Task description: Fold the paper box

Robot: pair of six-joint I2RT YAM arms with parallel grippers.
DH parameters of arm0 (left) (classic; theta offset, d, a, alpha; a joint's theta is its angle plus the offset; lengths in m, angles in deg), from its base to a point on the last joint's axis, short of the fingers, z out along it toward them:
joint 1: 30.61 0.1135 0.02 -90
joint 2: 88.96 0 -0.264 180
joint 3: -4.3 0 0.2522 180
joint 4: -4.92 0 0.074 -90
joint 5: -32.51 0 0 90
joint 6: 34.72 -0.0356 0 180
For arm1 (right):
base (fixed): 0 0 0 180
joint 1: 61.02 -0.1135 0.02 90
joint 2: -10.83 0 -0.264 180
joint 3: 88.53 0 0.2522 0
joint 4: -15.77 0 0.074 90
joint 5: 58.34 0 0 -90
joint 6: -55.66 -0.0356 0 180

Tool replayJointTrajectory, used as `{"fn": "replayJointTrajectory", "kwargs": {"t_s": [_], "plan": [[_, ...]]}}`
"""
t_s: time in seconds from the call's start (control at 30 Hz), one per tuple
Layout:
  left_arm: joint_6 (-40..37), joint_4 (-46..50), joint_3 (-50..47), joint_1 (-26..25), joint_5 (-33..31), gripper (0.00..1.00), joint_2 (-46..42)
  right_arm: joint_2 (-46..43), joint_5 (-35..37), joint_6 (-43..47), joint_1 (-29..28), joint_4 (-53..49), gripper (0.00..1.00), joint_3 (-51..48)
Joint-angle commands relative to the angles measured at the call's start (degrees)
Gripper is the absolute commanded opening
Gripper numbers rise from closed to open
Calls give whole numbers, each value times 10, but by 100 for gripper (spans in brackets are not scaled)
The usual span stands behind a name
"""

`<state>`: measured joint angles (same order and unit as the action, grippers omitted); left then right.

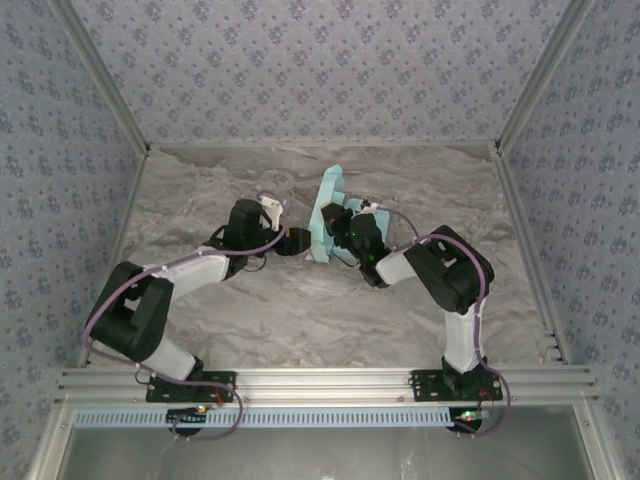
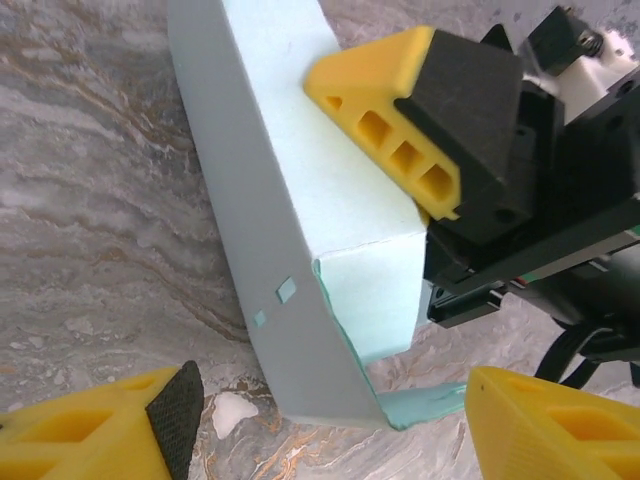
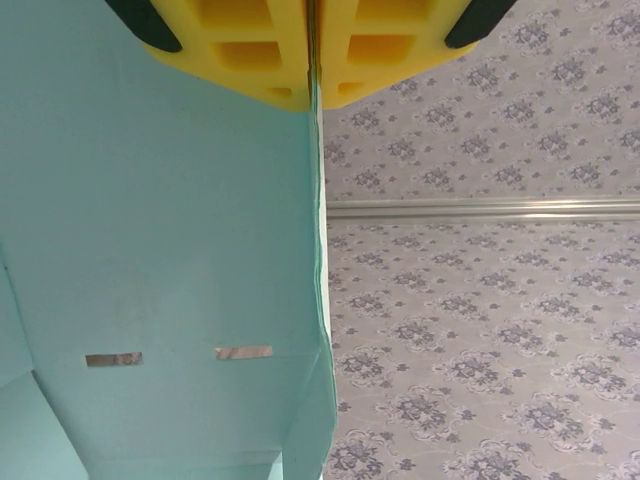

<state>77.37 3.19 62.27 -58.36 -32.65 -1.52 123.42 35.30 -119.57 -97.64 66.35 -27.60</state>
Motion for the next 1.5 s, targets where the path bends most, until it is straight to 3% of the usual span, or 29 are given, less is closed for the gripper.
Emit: {"fn": "replayJointTrajectory", "kwargs": {"t_s": [0.0,0.33,0.6,0.87,1.03,1.27,1.47], "plan": [[-9,64,28,8,-30,69,-3,-5,7,13,-7,16,11,24],[-63,144,102,12,-21,65,41,14,20,1,-24,26,11,37],[-108,211,139,7,-64,49,70,29,21,-2,-34,30,12,42],[-151,223,134,-7,-90,38,78,26,10,-2,-25,35,24,27],[-196,237,145,-12,-108,25,86,6,-20,-1,-6,6,31,10],[-260,260,159,-22,-122,13,91,-94,-124,45,71,-144,42,-33],[-300,284,175,-28,-126,0,95,-227,-224,232,165,-388,45,-9]]}}
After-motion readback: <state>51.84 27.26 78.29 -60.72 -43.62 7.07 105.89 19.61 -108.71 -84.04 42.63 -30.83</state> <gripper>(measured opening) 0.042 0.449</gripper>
